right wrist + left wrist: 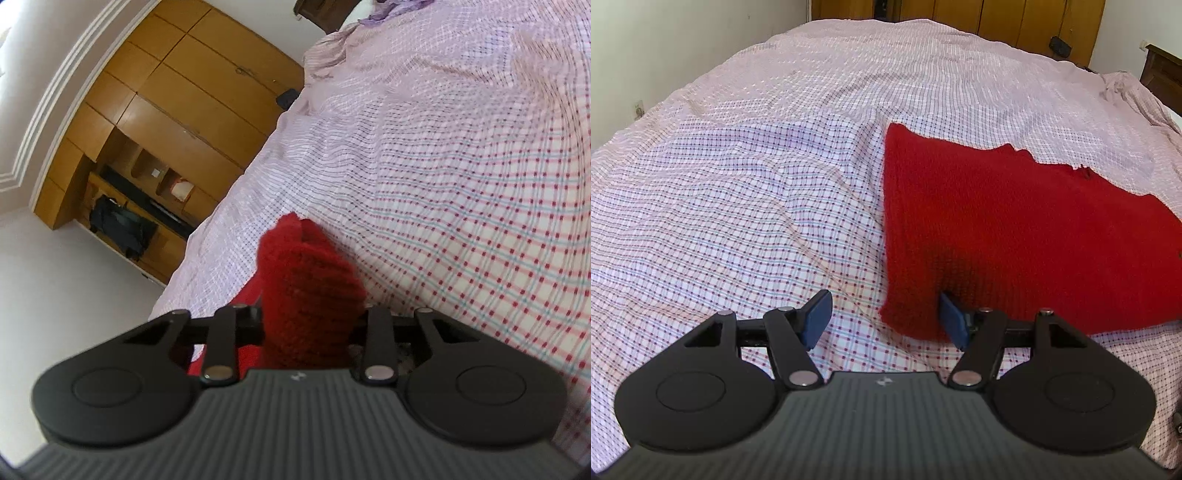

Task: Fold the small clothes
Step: 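Lift the end with the right gripper and fold it over the other half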

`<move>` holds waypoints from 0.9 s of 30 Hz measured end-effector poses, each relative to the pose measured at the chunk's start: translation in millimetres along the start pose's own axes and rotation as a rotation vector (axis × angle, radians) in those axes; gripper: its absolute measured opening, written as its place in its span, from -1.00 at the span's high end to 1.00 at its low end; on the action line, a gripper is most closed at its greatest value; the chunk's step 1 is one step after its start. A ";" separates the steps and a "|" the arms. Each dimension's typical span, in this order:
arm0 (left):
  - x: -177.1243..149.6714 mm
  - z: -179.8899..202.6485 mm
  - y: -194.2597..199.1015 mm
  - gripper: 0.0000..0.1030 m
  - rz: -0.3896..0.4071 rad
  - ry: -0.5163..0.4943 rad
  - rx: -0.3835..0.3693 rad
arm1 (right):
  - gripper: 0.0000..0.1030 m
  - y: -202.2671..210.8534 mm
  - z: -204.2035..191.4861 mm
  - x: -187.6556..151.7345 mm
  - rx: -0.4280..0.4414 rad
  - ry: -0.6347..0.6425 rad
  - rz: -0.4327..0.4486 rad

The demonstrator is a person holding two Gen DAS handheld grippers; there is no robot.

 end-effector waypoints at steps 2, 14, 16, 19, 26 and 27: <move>0.1 -1.3 2.2 -0.34 0.004 -0.003 0.001 | 0.32 1.2 -5.0 2.5 0.000 0.007 -0.002; 15.3 -7.2 18.1 -0.34 0.044 -0.055 0.005 | 0.34 20.3 -61.2 15.9 0.011 0.176 0.041; 18.7 -8.3 23.9 -0.34 0.052 -0.062 -0.004 | 0.34 22.4 -73.5 15.8 0.016 0.218 0.054; 24.2 -11.1 28.7 -0.34 0.050 -0.080 0.001 | 0.34 23.8 -90.3 14.4 0.027 0.274 0.068; 33.6 -22.6 34.9 -0.34 0.058 -0.120 0.034 | 0.35 30.9 -135.3 5.3 0.089 0.389 0.082; 34.5 -25.2 35.7 -0.34 0.057 -0.122 0.035 | 0.35 30.9 -141.0 4.1 0.098 0.395 0.081</move>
Point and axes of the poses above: each gripper's, at about its wrist camera, not at the fingertips, and y roughly against the way its jaws point, z to its right, x to its top, the point moved 5 cm from there along -y, roughly the way its jaws point, and after that the axes turned 9 degrees about -x, right-handed, at the moved point
